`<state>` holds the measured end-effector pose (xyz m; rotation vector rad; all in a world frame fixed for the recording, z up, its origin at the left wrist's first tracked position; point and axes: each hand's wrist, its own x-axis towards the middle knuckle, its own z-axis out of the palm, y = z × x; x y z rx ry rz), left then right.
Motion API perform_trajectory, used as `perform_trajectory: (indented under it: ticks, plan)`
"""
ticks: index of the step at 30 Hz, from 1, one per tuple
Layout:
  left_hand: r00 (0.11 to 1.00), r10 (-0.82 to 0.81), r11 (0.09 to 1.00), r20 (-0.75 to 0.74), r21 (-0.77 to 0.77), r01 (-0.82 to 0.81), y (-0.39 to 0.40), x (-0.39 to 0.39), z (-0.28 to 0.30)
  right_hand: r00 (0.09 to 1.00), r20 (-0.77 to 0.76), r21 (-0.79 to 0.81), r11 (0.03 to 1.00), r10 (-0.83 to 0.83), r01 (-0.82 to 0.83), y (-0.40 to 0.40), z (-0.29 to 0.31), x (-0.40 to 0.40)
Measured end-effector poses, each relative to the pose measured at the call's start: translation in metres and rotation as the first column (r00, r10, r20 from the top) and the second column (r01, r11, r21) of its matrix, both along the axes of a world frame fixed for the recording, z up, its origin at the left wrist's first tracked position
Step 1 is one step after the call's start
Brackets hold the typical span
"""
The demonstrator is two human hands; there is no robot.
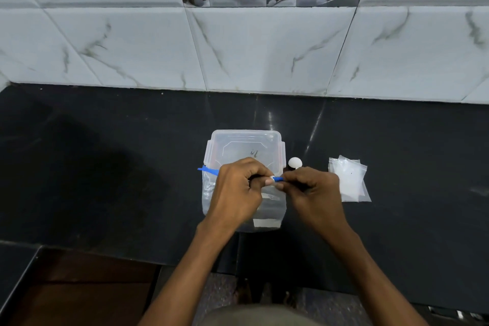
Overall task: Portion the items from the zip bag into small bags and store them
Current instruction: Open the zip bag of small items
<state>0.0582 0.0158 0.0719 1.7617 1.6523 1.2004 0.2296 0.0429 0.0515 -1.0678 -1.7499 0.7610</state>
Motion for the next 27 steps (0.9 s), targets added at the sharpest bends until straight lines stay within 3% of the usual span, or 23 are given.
perform_trajectory:
  ticks: [5, 10, 13, 18, 21, 27]
  plan:
    - [0.994, 0.077, 0.997, -0.080, 0.001, -0.077, -0.001, -0.026, -0.003, 0.989, -0.095, -0.115, 0.988, -0.114, 0.103, 0.003, 0.003, 0.021]
    - [0.975, 0.201, 0.979, -0.092, 0.002, -0.202, 0.000, -0.063, -0.007, 0.977, -0.090, -0.212, 0.962, -0.193, 0.170, 0.011, -0.003, 0.049]
    - [0.973, 0.213, 0.977, -0.085, 0.018, -0.213, 0.001, -0.066, -0.008, 0.985, -0.052, -0.229, 0.962, -0.166, 0.150, 0.010, 0.000, 0.051]
    - [0.990, 0.141, 0.989, -0.018, 0.047, -0.140, 0.006, -0.061, -0.004, 0.990, 0.141, -0.098, 0.995, 0.011, 0.003, 0.010, 0.020, 0.049]
    - [0.997, 0.056, 0.998, -0.044, 0.036, -0.055, 0.008, -0.055, -0.001, 0.979, 0.177, -0.146, 0.986, 0.101, -0.075, 0.010, 0.029, 0.038]
    - [1.000, 0.016, 1.000, 0.006, 0.027, -0.016, 0.010, -0.045, 0.003, 0.939, 0.321, -0.223, 0.974, 0.123, -0.051, 0.014, 0.031, 0.012]
